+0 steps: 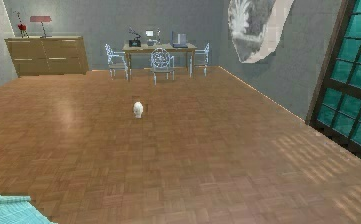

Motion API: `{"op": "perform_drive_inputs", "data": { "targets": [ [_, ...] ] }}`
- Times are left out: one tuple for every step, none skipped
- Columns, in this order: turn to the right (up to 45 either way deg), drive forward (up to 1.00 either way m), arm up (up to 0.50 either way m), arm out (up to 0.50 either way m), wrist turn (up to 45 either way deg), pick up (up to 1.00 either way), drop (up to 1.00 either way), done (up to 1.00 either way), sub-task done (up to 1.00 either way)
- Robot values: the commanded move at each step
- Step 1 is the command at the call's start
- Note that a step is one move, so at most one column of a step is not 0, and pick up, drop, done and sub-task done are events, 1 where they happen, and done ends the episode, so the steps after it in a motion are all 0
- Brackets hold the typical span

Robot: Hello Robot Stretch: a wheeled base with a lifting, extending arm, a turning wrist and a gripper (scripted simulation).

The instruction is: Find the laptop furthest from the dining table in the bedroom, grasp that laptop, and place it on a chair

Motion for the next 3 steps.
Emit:
{"op": "perform_drive_inputs", "data": {
  "targets": [
    [0.0, 0.00, 0.00, 0.00, 39.0, 0.00, 0.00, 0.00, 0.00],
    [0.0, 0.00, -0.28, 0.00, 0.0, 0.00, 0.00, 0.00, 0.00],
    [0.0, 0.00, -0.50, 0.00, 0.0, 0.00, 0.00, 0.00, 0.00]
  ]
}}
